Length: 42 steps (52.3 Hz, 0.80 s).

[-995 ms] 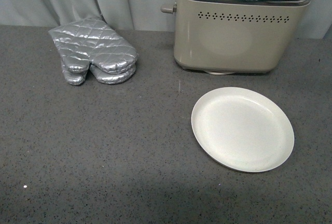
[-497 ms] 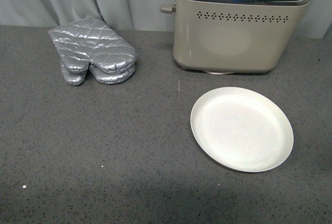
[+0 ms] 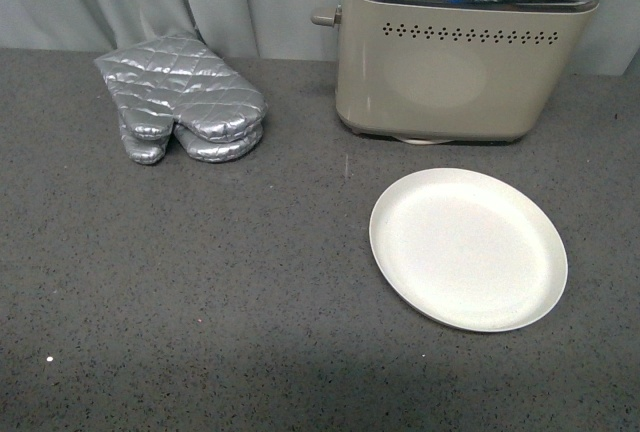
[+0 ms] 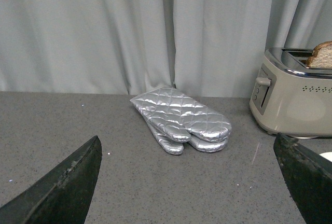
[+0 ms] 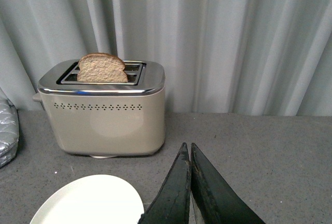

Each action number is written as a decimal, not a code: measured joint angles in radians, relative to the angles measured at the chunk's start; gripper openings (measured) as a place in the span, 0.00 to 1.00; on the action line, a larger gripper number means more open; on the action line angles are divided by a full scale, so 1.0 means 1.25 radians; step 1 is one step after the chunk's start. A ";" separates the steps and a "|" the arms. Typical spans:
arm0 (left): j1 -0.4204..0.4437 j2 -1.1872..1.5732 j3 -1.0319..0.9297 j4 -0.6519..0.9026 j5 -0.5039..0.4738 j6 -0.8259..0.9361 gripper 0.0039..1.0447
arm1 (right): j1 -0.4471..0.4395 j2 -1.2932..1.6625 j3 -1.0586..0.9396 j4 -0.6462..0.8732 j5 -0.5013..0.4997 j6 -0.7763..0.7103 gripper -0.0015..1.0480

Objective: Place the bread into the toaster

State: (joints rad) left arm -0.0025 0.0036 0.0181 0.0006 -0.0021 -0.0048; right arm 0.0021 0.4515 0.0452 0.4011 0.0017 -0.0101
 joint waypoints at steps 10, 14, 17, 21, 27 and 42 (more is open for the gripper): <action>0.000 0.000 0.000 0.000 0.000 0.000 0.94 | 0.000 -0.043 -0.032 -0.004 0.000 0.000 0.01; 0.000 0.000 0.000 0.000 0.000 0.000 0.94 | 0.000 -0.059 -0.033 -0.019 0.000 0.001 0.01; 0.000 0.000 0.000 0.000 0.000 0.000 0.94 | 0.000 -0.079 -0.033 -0.039 0.000 0.000 0.01; 0.000 0.000 0.000 0.000 0.000 0.000 0.94 | 0.000 -0.099 -0.033 -0.057 0.000 0.000 0.01; 0.000 0.000 0.000 0.000 0.000 0.000 0.94 | 0.000 -0.142 -0.033 -0.098 0.000 0.000 0.01; 0.000 0.000 0.000 0.000 0.000 0.000 0.94 | 0.000 -0.212 -0.033 -0.169 0.000 0.000 0.01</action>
State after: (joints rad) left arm -0.0025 0.0036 0.0181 0.0006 -0.0021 -0.0048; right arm 0.0021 0.1860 0.0044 0.1898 0.0013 -0.0097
